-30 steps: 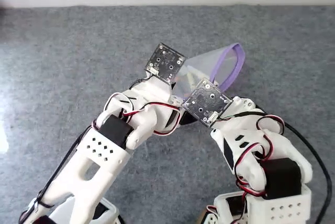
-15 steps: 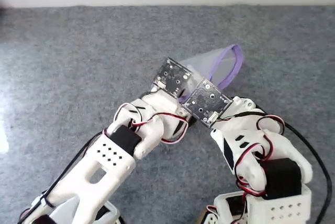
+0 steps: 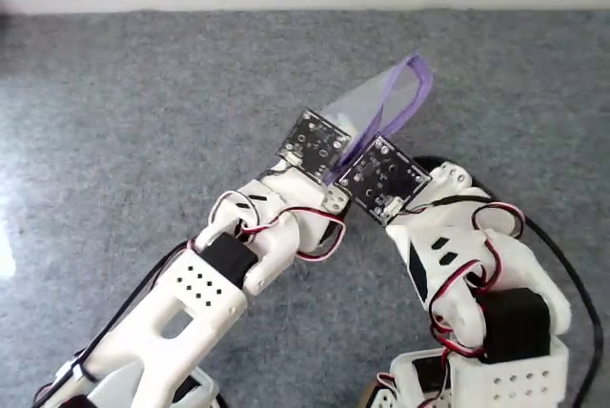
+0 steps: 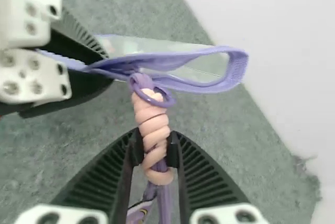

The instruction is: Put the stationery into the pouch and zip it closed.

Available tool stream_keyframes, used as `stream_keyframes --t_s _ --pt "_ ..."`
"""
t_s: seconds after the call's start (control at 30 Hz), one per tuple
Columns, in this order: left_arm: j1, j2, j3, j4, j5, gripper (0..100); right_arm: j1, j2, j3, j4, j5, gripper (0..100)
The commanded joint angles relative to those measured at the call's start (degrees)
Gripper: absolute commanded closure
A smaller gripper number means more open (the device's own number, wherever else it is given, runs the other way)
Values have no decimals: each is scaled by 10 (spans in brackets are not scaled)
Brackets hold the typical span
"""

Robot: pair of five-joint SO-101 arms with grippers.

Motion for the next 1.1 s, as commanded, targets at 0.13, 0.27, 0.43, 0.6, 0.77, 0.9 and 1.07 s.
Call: stream_keyframes --t_s 0.13,0.27,0.43,0.6,0.77,0.9,1.07 --pt "-38 -90 -5 46 3 989 75 95 -80 -64 1 989" --pt "-36 -132 -3 101 7 989 86 160 -134 -62 -32 989" --pt "-46 -185 42 105 7 990 89 225 -181 -63 -47 989" --pt "-46 -263 101 105 5 991 98 276 -217 -65 -47 989" --pt "-48 -344 145 120 3 991 124 340 -263 -75 -47 989" --pt "-48 -383 151 165 4 991 127 385 -303 -73 -44 989" --pt "-49 -425 151 193 3 991 127 441 -357 -75 -43 989"
